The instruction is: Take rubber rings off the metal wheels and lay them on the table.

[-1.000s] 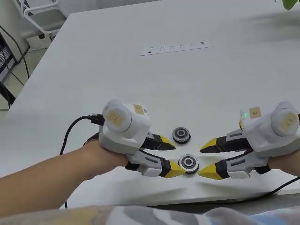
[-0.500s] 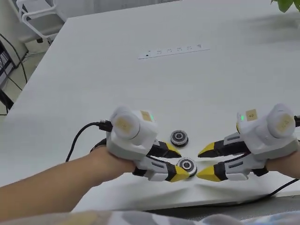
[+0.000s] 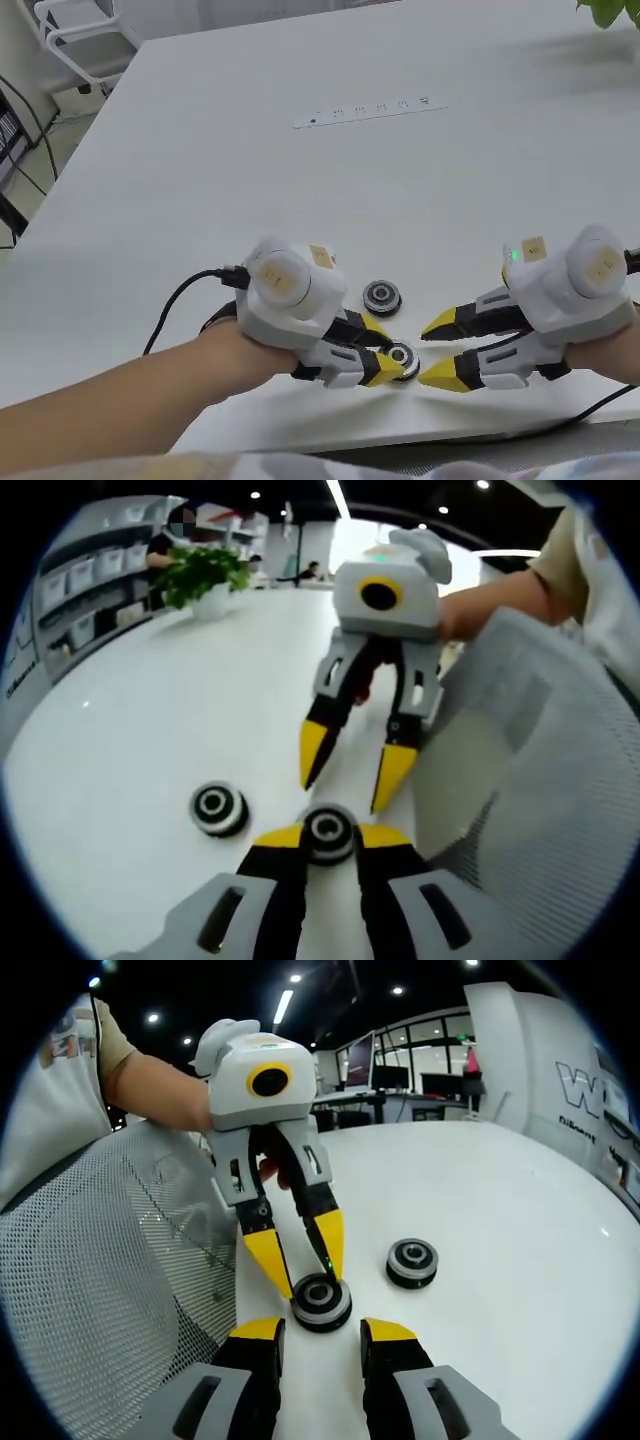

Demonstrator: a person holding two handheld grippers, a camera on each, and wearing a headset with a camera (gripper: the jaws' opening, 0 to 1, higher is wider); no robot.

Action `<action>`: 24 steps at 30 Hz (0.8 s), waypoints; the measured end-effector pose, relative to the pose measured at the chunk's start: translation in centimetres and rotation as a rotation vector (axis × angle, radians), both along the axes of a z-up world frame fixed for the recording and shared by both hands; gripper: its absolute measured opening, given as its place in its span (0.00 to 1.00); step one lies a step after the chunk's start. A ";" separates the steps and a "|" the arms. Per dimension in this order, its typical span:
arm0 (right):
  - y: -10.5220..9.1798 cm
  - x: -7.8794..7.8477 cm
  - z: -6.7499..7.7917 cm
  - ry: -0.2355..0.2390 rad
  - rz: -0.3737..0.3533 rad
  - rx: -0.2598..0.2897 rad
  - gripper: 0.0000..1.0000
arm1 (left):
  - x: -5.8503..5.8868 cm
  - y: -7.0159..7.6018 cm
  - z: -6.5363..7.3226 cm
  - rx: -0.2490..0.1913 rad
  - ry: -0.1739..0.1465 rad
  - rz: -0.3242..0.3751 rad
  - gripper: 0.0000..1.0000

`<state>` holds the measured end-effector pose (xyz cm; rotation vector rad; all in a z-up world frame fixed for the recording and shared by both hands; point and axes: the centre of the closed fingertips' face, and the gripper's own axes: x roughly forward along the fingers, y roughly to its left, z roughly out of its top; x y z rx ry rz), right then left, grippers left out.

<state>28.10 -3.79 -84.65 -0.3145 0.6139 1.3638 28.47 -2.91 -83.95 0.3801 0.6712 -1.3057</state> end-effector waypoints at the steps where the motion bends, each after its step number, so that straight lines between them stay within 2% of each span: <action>1: 0.0 0.0 0.0 -0.001 0.000 0.000 0.28 | 0.0 0.0 0.0 0.001 -0.006 0.000 0.19; 3: 0.1 0.0 0.0 -0.001 0.001 0.001 0.28 | 0.0 -0.1 -0.2 0.012 -0.024 -0.008 0.17; 4: 0.1 0.0 0.0 -0.001 0.001 0.001 0.28 | 0.1 -0.1 -0.1 0.014 -0.043 -0.012 0.16; 10: 0.2 0.0 0.0 -0.003 0.001 0.003 0.29 | 0.1 0.0 -0.3 0.037 -0.099 -0.039 0.14; 19: 0.6 -0.1 -0.2 -0.003 0.021 -0.001 0.29 | 0.3 0.0 -0.2 0.024 -0.099 -0.022 0.14; 24: 0.9 0.1 -0.3 -0.019 0.017 0.004 0.29 | 0.2 0.0 -0.2 0.023 -0.101 -0.018 0.14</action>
